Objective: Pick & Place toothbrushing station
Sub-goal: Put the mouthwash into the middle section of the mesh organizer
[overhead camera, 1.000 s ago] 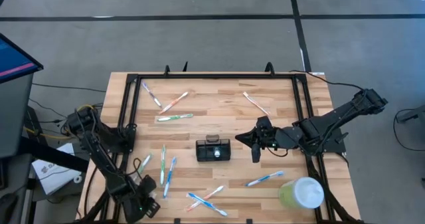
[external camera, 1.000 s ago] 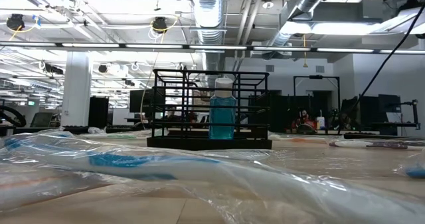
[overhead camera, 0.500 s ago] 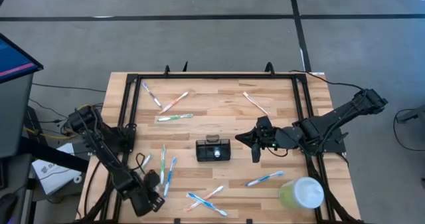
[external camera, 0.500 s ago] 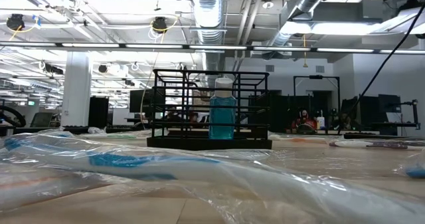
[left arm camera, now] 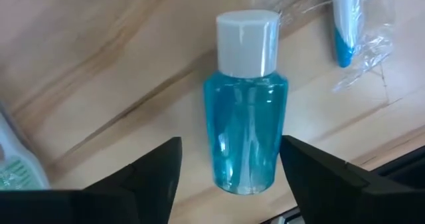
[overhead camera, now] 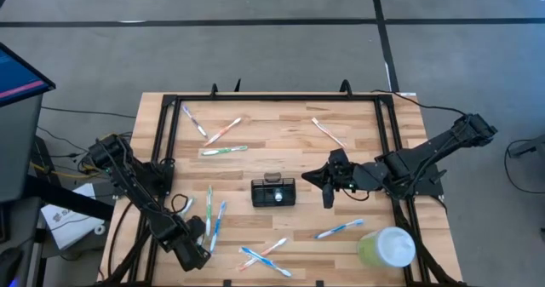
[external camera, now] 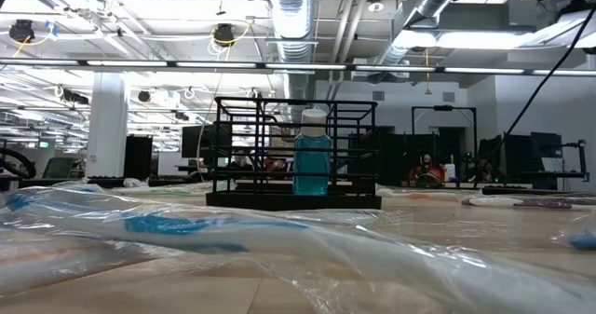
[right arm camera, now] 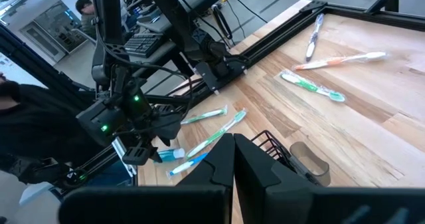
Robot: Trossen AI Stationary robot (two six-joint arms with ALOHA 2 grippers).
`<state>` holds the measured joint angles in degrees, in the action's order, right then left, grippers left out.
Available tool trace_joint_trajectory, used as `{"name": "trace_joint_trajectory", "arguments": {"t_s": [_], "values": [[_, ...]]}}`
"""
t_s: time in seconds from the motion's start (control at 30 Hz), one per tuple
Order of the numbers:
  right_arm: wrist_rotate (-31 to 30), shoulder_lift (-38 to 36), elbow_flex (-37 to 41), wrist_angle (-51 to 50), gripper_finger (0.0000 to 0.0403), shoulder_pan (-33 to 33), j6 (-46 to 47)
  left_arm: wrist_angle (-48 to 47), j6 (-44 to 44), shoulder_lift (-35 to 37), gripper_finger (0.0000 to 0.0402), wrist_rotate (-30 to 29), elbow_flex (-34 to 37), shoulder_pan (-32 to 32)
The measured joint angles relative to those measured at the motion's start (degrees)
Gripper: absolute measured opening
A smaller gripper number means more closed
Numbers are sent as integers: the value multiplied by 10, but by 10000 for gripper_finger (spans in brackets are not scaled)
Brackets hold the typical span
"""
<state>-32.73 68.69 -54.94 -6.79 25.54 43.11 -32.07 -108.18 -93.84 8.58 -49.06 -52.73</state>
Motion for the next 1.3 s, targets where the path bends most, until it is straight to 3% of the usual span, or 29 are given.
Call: {"name": "trace_joint_trajectory", "arguments": {"t_s": [0.33,0.83,1.3], "values": [[17,0,0,0,0,-19,0,-1,5,-10,223,-2,0,15],[31,0,0,-1,0,-29,-2,-67,114,-15,218,10,-3,96],[34,0,0,-2,0,-31,-2,-54,-18,-15,218,40,-17,18]]}}
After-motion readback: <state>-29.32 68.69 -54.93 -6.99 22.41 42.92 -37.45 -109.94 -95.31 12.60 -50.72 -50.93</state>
